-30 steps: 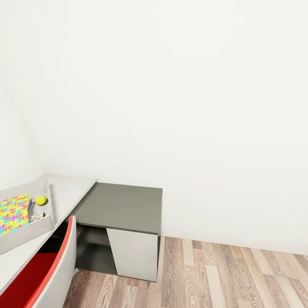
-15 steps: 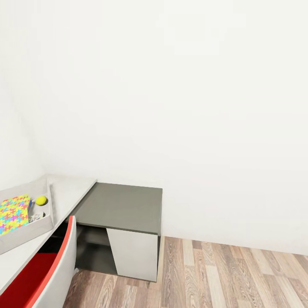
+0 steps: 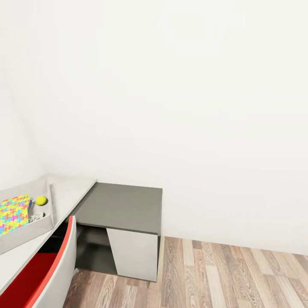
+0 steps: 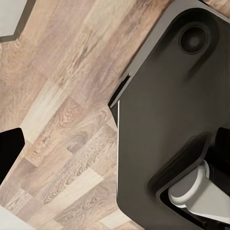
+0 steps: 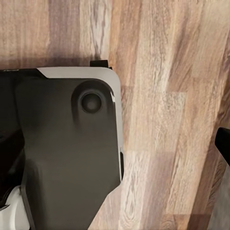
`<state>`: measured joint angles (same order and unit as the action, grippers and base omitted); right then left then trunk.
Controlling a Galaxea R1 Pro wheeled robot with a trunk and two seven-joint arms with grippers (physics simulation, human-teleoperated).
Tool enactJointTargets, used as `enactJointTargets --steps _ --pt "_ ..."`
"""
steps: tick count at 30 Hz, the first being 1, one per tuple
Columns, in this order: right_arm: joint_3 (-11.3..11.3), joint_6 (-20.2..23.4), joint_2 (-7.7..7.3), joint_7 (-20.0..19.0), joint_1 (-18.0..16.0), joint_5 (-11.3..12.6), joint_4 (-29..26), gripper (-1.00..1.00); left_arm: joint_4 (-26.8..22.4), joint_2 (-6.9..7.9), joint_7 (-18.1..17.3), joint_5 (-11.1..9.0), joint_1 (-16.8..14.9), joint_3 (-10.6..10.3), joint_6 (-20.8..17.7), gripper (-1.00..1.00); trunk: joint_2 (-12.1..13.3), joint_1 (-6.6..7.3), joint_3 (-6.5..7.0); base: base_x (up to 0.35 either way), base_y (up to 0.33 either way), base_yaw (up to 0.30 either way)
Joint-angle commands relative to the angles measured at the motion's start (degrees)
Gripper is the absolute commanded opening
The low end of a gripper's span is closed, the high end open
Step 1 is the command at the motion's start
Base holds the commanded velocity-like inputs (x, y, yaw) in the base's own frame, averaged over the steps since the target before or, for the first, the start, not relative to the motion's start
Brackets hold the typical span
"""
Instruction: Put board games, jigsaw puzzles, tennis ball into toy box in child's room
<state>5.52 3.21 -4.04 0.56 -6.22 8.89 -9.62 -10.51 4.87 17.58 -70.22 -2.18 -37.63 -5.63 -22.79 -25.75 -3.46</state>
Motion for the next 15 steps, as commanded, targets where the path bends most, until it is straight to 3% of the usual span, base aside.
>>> enactJointTargets --steps 1,15 --pt "0.5 0.3 -0.05 0.1 0.0 0.6 -0.1 1.00 -0.2 0.06 0.4 -0.2 0.0 -0.3 -0.3 1.00 -0.1 -0.03 -0.13 0.000 0.000 0.000" --pt "0.5 0.3 0.00 0.1 0.0 0.6 -0.1 1.00 -0.2 0.06 0.4 -0.2 0.0 -0.3 -0.3 1.00 -0.1 -0.03 -0.13 0.000 0.000 0.000"
